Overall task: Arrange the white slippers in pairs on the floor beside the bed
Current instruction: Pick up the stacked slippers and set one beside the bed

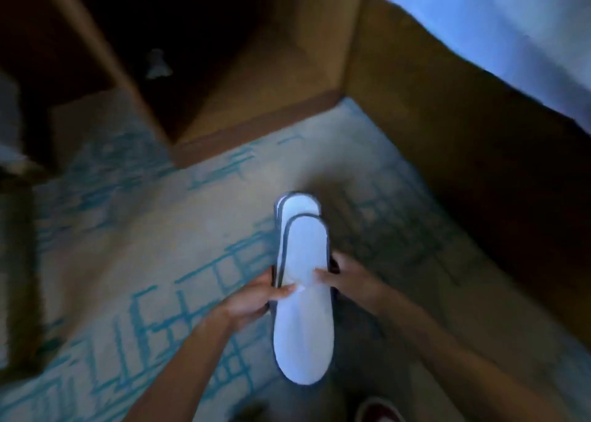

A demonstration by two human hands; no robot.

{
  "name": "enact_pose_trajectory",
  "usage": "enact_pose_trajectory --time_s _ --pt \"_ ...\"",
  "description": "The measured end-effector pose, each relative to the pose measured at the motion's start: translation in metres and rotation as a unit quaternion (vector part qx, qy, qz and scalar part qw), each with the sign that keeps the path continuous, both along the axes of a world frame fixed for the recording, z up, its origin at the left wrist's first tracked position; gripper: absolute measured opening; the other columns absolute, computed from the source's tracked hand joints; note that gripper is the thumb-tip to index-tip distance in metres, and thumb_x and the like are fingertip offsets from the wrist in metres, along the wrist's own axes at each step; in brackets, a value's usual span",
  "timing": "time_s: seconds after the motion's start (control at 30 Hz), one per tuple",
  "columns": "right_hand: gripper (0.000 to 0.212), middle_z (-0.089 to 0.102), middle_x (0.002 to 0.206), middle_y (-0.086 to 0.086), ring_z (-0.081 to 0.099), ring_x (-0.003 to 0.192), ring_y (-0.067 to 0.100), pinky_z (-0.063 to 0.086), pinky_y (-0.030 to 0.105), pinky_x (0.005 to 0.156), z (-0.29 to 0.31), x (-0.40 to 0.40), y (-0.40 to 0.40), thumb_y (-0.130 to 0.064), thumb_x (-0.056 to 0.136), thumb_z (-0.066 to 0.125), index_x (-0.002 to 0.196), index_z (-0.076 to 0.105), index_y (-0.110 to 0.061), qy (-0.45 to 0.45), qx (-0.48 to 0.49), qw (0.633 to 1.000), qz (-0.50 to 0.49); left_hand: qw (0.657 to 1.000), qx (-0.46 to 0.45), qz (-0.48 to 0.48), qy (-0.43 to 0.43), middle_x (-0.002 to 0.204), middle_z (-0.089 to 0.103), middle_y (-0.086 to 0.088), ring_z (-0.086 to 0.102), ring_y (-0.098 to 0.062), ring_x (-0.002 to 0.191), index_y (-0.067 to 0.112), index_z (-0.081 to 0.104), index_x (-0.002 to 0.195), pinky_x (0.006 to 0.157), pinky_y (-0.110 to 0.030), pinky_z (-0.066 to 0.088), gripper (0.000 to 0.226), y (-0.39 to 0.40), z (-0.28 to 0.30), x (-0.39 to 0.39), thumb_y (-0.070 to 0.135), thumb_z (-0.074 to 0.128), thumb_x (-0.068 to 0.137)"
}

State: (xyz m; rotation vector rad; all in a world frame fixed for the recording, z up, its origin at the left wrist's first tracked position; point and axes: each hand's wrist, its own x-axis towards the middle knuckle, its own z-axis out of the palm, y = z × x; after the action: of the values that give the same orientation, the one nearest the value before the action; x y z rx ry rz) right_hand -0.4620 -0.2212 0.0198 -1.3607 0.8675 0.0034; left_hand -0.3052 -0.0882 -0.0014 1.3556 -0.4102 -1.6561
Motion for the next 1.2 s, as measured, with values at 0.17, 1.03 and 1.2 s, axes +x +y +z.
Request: enact_pose_trajectory --time_s 0.17,1.03,1.2 --pt "0.032 0.062 0.105 -0.001 0.064 0.087 0.004 0.054 0.01 0.065 0.04 -0.155 0.014 -0.01 0.089 0.058 0.12 0.053 -0.002 0.052 0.005 0.99 -0.131 0.979 0.035 -0.195 -0.055 0.118 0.069 -0.015 0.06 -0.039 0.114 0.012 0.064 0.117 0.098 -0.047 0.047 0.059 -0.049 0.0 -0.111 0.033 0.083 0.067" --pt "0.047 0.064 0.101 0.009 0.06 0.087 0.023 0.051 0.033 0.072 -0.054 -0.382 0.089 -0.044 0.083 0.061 0.111 0.049 -0.01 0.225 -0.22 0.835 -0.452 0.764 -0.195 -0.329 -0.52 0.122 0.056 -0.008 0.058 -0.023 0.107 0.028 0.058 0.123 0.09 -0.037 0.051 0.042 -0.094 -0.025 -0.356 0.04 0.067 0.084" --pt "0.024 0.058 0.081 0.0 0.058 0.071 0.017 0.04 0.024 0.059 -0.055 -0.37 0.095 -0.025 0.087 0.06 0.103 0.048 -0.012 0.217 -0.242 0.796 -0.51 0.718 -0.241 -0.345 -0.554 0.11 0.064 -0.015 0.063 -0.024 0.093 0.01 0.066 0.115 0.079 -0.023 0.045 0.026 -0.095 -0.02 -0.372 0.015 0.061 0.09"
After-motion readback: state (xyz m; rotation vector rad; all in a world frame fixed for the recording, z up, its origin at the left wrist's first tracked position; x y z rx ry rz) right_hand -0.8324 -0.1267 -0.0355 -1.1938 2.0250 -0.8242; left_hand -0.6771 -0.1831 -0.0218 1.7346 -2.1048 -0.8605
